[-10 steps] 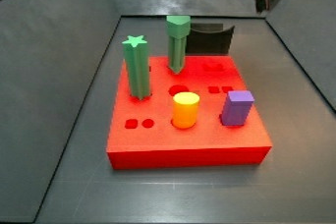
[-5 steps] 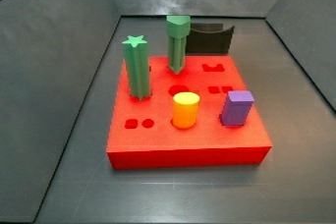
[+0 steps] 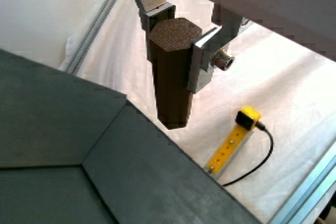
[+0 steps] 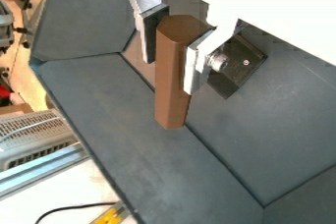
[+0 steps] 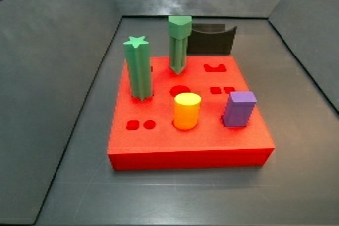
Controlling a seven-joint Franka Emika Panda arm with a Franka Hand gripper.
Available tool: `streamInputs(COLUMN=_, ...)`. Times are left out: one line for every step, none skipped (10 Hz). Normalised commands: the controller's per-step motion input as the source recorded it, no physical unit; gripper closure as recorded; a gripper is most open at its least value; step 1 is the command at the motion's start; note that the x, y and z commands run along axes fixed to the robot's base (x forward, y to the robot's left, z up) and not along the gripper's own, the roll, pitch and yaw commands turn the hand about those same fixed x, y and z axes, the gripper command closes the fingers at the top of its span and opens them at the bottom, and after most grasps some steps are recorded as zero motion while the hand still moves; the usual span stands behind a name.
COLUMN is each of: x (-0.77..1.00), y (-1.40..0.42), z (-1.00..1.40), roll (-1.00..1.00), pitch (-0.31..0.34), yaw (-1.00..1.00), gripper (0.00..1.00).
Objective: Pick up the hexagon object. Move up. Place the hexagon object on the fixture. Regrasp the hexagon object. Move to above the board. Insert the hexagon object.
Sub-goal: Move to above the board.
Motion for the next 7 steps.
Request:
streamInputs(x=-0.35, y=-1.00, z=0.02, roll=-1.00, pitch=-0.108, yaw=-0.11, gripper=1.00)
streamInputs(x=-0.34, y=-1.00, z=0.00, roll=-1.00, pitch=-0.109, yaw=-0.10, gripper=1.00)
streamInputs(x=-0.36, y=-1.00, z=0.02, roll=-1.00, pitch=-0.126, yaw=-0.11, gripper=1.00)
streamInputs(x=-0.38, y=-1.00, z=0.01, roll=-1.00, pitch=-0.128, yaw=-0.12, gripper=1.00)
streamInputs(x=-0.39, y=-1.00, z=0.01, roll=-1.00, pitch=-0.127, yaw=-0.13, gripper=1.00)
streamInputs(x=-0.40, y=-1.00, z=0.01, roll=-1.00, pitch=-0.119, yaw=-0.14, gripper=1.00)
streamInputs(x=-0.41, y=-1.00, z=0.01, roll=-1.00, pitch=-0.113, yaw=-0.15, gripper=1.00)
